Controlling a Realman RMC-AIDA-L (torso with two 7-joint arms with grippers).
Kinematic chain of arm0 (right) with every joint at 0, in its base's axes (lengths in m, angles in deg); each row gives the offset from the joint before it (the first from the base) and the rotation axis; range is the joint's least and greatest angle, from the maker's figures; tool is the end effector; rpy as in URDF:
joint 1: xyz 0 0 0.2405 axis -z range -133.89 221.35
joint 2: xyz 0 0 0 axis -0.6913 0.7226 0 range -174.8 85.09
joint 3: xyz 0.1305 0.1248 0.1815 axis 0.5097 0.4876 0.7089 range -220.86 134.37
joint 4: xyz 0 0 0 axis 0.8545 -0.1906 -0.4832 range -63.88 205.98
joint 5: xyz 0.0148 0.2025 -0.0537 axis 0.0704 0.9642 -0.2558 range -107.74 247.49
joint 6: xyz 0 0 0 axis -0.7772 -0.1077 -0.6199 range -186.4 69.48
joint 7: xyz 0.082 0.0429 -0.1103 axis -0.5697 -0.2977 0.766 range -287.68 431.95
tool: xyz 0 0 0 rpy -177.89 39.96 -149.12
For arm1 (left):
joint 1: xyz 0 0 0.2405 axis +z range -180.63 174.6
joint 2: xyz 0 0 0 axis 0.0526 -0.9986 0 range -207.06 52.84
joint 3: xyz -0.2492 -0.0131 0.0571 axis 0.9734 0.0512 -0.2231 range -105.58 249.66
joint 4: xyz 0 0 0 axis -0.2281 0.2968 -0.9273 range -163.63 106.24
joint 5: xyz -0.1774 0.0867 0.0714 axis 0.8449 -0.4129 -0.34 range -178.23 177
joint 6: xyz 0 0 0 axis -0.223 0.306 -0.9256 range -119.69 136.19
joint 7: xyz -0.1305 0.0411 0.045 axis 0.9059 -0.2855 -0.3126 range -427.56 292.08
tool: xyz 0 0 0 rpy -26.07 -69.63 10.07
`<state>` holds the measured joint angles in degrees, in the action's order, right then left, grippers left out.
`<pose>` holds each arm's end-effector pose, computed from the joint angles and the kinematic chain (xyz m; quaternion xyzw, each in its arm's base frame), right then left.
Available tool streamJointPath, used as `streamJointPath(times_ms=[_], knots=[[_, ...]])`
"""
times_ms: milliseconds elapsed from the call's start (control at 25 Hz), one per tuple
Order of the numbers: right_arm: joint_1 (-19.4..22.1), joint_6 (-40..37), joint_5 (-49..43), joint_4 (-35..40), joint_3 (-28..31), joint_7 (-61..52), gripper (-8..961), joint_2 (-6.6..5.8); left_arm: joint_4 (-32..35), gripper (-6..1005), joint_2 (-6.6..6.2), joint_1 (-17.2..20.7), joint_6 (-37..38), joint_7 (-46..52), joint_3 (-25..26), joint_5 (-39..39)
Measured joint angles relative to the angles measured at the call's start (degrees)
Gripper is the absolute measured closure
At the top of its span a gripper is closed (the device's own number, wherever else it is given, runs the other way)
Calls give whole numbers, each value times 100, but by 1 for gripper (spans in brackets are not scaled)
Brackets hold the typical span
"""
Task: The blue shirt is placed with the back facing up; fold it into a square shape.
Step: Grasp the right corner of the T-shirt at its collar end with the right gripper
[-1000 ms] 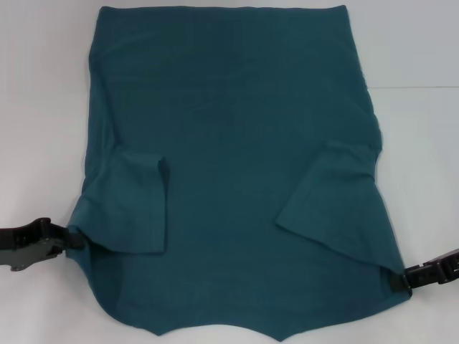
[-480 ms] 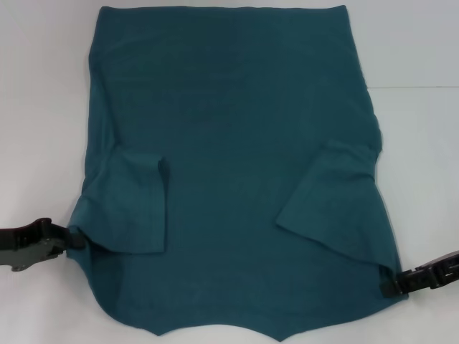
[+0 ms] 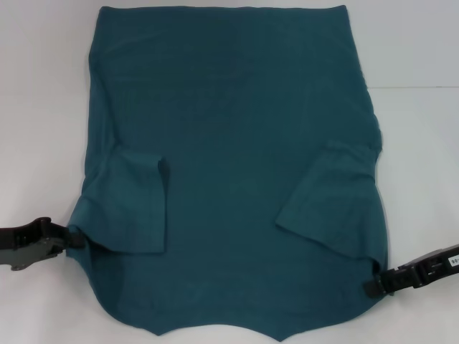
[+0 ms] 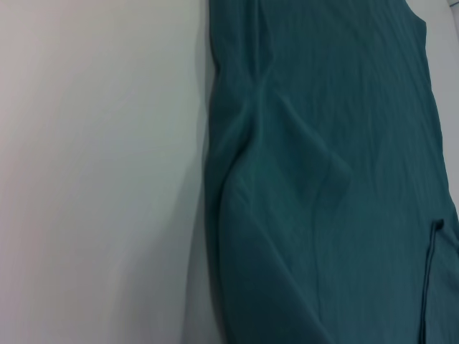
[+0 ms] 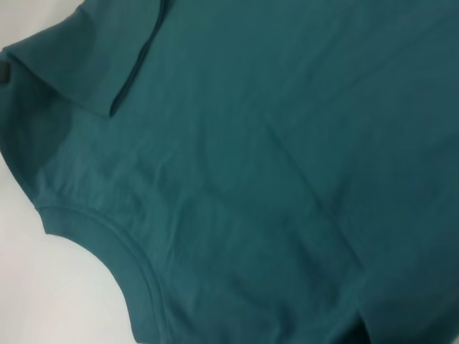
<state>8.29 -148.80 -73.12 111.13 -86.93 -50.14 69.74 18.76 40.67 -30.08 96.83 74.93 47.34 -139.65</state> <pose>0.2992 0.3294 0.0128 -0.8631 0.5023 -0.0169 0.0501 -0.3388 0.3088 0.0490 -0.6623 -0.7168 -0.1686 0.1383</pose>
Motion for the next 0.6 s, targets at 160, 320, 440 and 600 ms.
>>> streamJointPath(times_ms=[160,320,440,600], knots=[[-44,0,16,0,15,-15,403,21,0,973,0,0,-8,-2,8,0],[-113,-15,37,-5,42,-44,407,50,-11,973,3,0,-42,-3,9,0],[-133,-24,38,-6,25,-79,410,58,-14,973,4,-4,-43,-3,9,0],[-141,-42,32,-8,7,-66,415,64,-17,973,7,-6,-43,-3,9,0]])
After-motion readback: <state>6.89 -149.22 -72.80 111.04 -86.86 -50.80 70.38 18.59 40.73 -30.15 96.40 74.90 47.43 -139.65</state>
